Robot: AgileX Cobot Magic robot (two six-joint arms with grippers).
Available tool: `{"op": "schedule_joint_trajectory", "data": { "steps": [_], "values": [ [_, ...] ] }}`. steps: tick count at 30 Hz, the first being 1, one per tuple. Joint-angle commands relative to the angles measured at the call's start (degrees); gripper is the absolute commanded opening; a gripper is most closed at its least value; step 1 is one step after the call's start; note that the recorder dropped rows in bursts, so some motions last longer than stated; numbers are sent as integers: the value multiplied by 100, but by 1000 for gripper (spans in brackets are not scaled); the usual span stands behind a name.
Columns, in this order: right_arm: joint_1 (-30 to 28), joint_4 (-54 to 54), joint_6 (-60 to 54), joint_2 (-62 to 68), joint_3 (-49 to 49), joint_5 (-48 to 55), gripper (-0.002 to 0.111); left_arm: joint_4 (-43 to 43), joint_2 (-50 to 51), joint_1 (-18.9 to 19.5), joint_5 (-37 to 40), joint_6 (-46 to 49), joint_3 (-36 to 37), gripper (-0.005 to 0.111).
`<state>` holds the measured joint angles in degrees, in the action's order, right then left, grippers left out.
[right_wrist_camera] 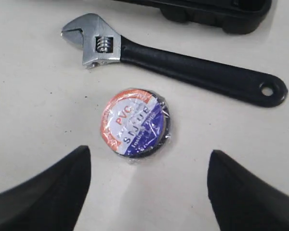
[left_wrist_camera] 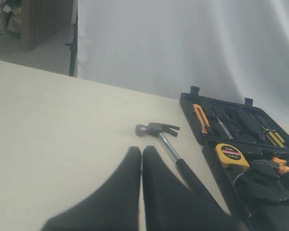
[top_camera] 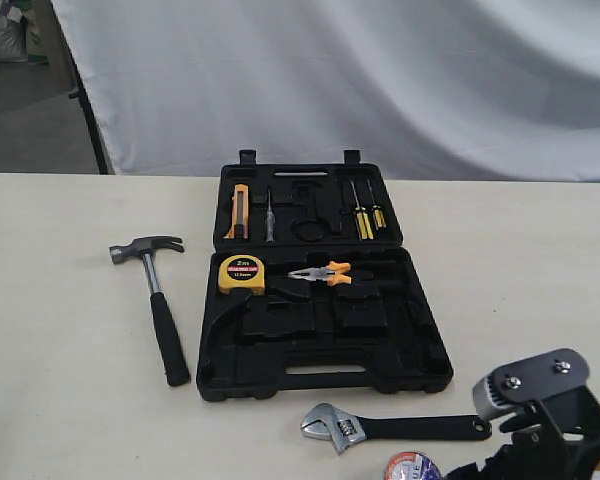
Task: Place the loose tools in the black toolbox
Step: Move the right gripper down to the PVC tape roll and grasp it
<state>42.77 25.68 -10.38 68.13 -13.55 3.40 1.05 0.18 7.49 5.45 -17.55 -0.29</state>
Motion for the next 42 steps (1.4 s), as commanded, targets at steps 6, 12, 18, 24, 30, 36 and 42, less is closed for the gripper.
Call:
{"op": "schedule_joint_trajectory", "data": {
  "steps": [6,12,18,24,30,36,42],
  "values": [
    [486,-102,-544,1515,-910,5,65,25,-18,145,-41,-27,-15,1],
    [464,-102,-557,2245,-1205,-92,65,25,-18,145,-41,-27,-15,1],
    [464,-202,-594,2396,-1205,-43,65,25,-18,145,-41,-27,-15,1],
    [464,-202,-594,2384,-1205,-32,65,25,-18,145,-41,-27,-15,1],
    [464,-202,-703,2386,-1205,-32,55,25,-18,145,-41,-27,-15,1],
    [464,-202,-746,2371,-1264,77,9,25,-18,145,-41,-27,-15,1],
    [464,-202,-735,1904,-1740,645,0,25,-18,145,-41,-27,-15,1]
  ]
}}
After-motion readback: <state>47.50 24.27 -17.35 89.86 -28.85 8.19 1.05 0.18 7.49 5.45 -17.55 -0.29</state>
